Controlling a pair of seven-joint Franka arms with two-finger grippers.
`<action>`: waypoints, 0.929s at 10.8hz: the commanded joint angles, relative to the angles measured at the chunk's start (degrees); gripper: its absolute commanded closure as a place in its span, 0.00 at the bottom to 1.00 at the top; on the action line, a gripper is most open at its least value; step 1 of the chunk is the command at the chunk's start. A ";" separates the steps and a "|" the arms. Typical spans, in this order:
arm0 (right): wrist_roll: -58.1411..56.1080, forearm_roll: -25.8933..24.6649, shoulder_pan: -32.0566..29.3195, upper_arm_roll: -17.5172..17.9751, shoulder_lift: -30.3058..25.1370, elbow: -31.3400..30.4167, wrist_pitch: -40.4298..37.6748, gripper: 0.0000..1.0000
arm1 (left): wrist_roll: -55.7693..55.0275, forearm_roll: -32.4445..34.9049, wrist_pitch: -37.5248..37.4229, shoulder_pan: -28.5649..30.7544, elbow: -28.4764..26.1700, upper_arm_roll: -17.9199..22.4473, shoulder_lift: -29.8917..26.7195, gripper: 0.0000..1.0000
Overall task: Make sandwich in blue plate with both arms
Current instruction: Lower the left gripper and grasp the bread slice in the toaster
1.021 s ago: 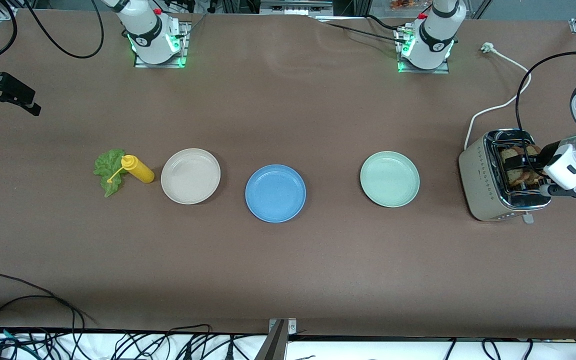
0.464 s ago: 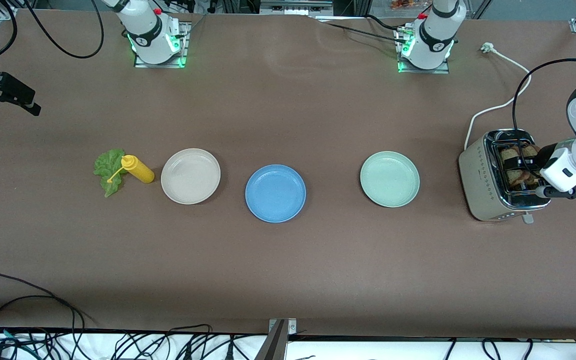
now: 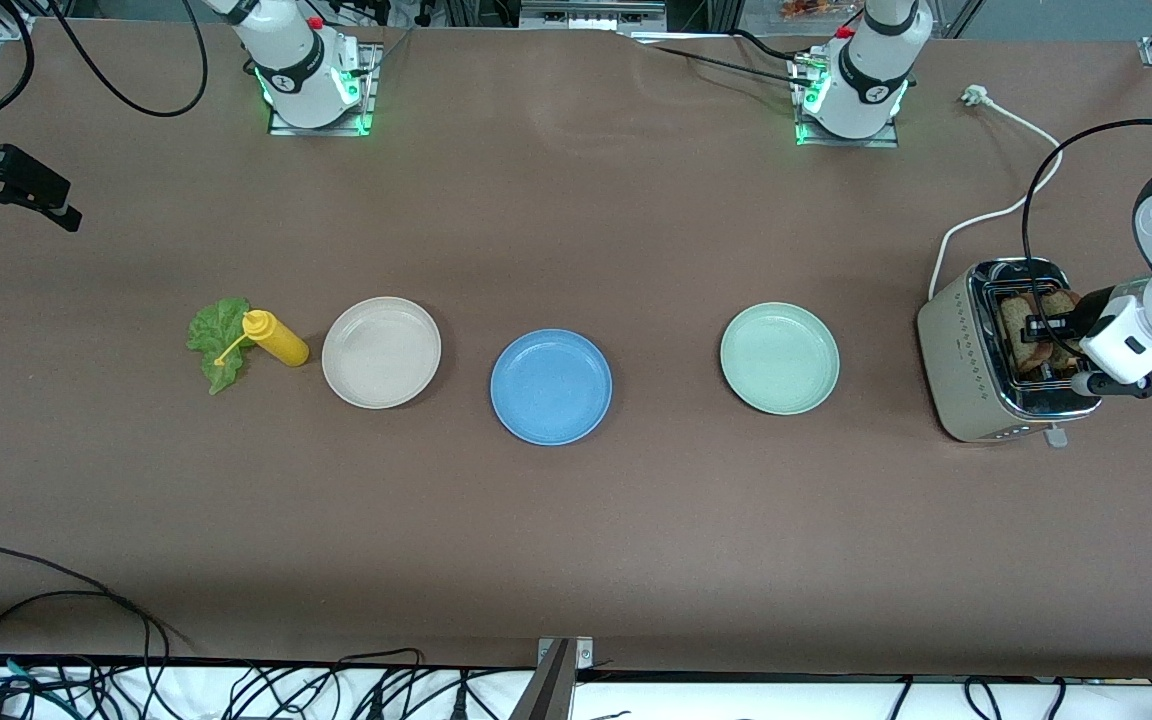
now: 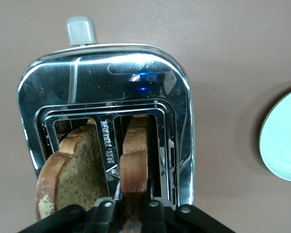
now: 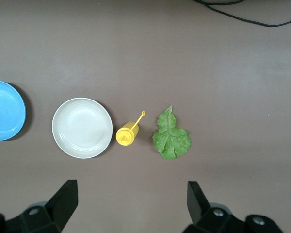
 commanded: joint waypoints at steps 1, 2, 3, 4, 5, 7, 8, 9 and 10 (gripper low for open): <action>-0.79 0.47 -0.22 -0.08 -0.65 0.56 -1.11 0.00 | 0.59 0.89 0.09 0.07 -0.21 -0.03 -1.23 1.00; -0.71 0.38 -0.22 0.09 -0.56 0.56 -1.20 0.00 | 0.59 0.89 -0.08 0.07 -0.03 -0.03 -1.67 1.00; -0.71 0.38 -0.22 0.18 -0.56 0.56 -1.20 0.00 | 0.59 0.89 -0.09 0.16 0.32 -0.03 -2.11 1.00; -0.79 0.38 -0.22 0.18 -0.56 0.56 -1.29 0.00 | 0.68 1.67 -0.09 0.07 0.49 -0.03 -3.07 1.00; -0.79 0.38 -0.22 0.10 -0.56 0.56 -1.20 0.00 | 0.59 3.24 -0.17 0.07 0.76 -0.21 -3.95 1.00; -0.79 0.38 -0.22 0.10 -0.65 0.56 -1.29 0.00 | 0.50 3.70 -0.61 -0.02 1.02 -0.38 -7.20 1.00; -0.79 0.38 -0.22 0.01 -0.56 0.56 -1.20 0.00 | 0.42 3.61 -1.22 -0.19 1.02 -0.64 -8.95 1.00; -0.79 0.47 -0.22 -0.08 -0.65 0.56 -1.20 0.00 | 0.41 3.61 -1.31 -0.54 1.02 -0.82 -10.88 1.00; -0.79 0.47 -0.22 -0.08 -0.56 0.56 -1.29 0.00 | 0.50 3.61 -2.62 -0.63 1.11 -1.52 -12.82 1.00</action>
